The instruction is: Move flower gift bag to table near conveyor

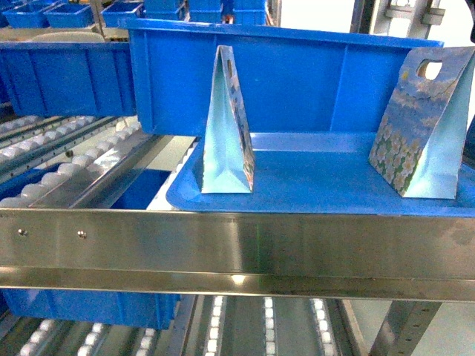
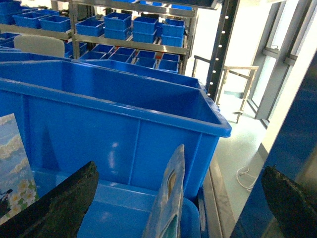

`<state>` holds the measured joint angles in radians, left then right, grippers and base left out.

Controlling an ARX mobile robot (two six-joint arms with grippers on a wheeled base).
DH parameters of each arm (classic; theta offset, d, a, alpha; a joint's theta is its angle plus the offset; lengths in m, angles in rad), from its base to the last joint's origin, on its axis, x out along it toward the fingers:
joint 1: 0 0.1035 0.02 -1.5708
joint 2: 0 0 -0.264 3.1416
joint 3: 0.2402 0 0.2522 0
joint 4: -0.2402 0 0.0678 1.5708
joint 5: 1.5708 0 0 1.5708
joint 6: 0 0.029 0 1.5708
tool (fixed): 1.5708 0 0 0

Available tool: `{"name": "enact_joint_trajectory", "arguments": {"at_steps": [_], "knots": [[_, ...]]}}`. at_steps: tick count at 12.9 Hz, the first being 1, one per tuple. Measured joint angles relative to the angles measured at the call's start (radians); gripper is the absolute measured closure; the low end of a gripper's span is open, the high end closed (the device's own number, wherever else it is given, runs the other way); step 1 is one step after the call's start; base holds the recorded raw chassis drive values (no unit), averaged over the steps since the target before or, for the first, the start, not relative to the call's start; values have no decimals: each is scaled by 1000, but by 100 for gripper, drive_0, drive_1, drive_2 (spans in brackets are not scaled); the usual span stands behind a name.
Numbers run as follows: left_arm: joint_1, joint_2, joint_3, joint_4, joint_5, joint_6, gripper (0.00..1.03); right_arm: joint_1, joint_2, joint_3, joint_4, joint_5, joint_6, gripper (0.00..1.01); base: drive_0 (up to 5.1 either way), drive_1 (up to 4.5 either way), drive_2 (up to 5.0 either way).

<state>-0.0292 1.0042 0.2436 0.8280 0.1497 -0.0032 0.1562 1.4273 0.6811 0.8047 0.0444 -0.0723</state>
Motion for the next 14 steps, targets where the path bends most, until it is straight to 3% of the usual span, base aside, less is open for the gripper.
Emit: {"name": "enact_joint_trajectory", "arguments": {"at_steps": [3,5,6,7,14], "knots": [[0,0,0,0,0,0,5,-20,105,68,-38,-23,-12,3,0,0,0],[0,0,0,0,0,0,5,-47,248,167,-136,-86,-29,3,0,0,0],[0,0,0,0,0,0,5,-51,322,218,-195,-113,-17,3,0,0,0],[0,0,0,0,0,0,5,-68,352,233,-197,-124,13,9,0,0,0],[0,0,0,0,0,0,5,-72,351,232,-176,-132,19,27,0,0,0]]}}
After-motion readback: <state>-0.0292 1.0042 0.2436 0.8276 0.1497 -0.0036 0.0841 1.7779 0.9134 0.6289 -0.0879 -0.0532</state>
